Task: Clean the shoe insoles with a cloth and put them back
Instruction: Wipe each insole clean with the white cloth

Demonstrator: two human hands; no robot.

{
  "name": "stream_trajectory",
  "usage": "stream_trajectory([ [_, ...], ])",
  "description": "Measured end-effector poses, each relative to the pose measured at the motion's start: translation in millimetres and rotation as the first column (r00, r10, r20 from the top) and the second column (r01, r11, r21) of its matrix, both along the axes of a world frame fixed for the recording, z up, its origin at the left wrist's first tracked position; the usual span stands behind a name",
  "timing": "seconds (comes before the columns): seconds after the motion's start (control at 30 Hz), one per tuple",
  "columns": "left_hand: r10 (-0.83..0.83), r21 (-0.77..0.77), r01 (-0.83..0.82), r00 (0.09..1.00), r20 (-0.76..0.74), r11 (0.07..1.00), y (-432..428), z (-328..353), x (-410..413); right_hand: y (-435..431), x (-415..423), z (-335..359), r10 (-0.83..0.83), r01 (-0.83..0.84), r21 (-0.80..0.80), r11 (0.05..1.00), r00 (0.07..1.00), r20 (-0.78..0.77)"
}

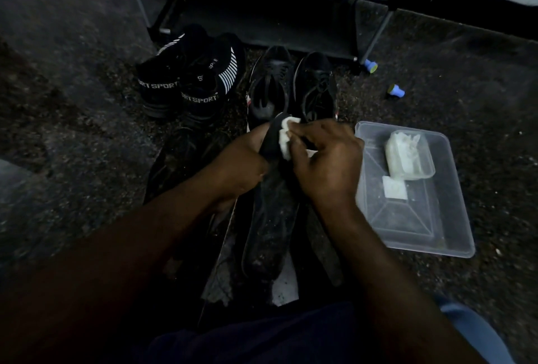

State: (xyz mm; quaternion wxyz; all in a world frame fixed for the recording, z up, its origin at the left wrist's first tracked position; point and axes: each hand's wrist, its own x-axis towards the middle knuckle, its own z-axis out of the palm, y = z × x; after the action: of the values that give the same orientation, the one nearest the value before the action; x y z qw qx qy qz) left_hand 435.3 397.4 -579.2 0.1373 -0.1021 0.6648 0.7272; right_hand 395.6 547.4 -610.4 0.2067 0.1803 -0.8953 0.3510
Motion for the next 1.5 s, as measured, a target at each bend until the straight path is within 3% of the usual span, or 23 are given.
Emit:
stream_trajectory([
  [0.1,0.063,0.069,-0.065,0.998,0.027,0.995,-1,-3,-3,8,-4,-2,-0.026,0.027,-0.038,0.999,0.999,0.039],
  [0.2,0.170,0.071,-0.176,0.982,0.088,0.982,-10,-10,-6,-2,4,0,0.158,-0.159,0.043,0.986,0.987,0.036],
  [0.27,0.221,0.089,-0.231,0.970,0.103,0.969,-15,-11,-7,-6,5,0,0.233,-0.234,0.003,0.972,0.971,0.052],
  [0.37,0.293,0.109,-0.309,0.945,0.144,0.945,-17,-10,-9,-3,0,2,0.150,-0.069,-0.346,0.936,0.966,0.213],
  [0.47,0.303,0.153,-0.337,0.930,0.208,0.929,-15,-8,-10,2,-5,1,0.110,0.124,-0.524,0.843,0.913,0.393],
  [0.7,0.281,0.213,-0.341,0.922,0.268,0.916,-15,-8,-9,2,-6,4,0.157,0.161,-0.525,0.836,0.846,0.510],
  [0.93,0.248,0.442,-0.346,0.932,0.265,0.828,-19,-9,-11,0,-6,2,0.184,0.215,-0.582,0.784,0.816,0.548],
  [1.17,0.113,0.458,-0.244,0.949,0.295,0.855,-15,-4,-3,-6,-8,4,0.254,0.458,-0.726,0.513,0.727,0.637],
  [1.23,0.062,0.491,-0.207,0.954,0.295,0.846,-12,-1,-1,-6,-7,3,0.241,0.498,-0.725,0.475,0.719,0.652],
  [1.37,-0.069,0.545,-0.120,0.947,0.313,0.830,-9,3,2,-6,-5,3,0.179,0.471,-0.686,0.555,0.738,0.651],
  [1.5,-0.034,0.481,-0.148,0.936,0.349,0.864,-9,7,2,-3,-4,5,0.017,0.423,-0.581,0.696,0.798,0.602],
])
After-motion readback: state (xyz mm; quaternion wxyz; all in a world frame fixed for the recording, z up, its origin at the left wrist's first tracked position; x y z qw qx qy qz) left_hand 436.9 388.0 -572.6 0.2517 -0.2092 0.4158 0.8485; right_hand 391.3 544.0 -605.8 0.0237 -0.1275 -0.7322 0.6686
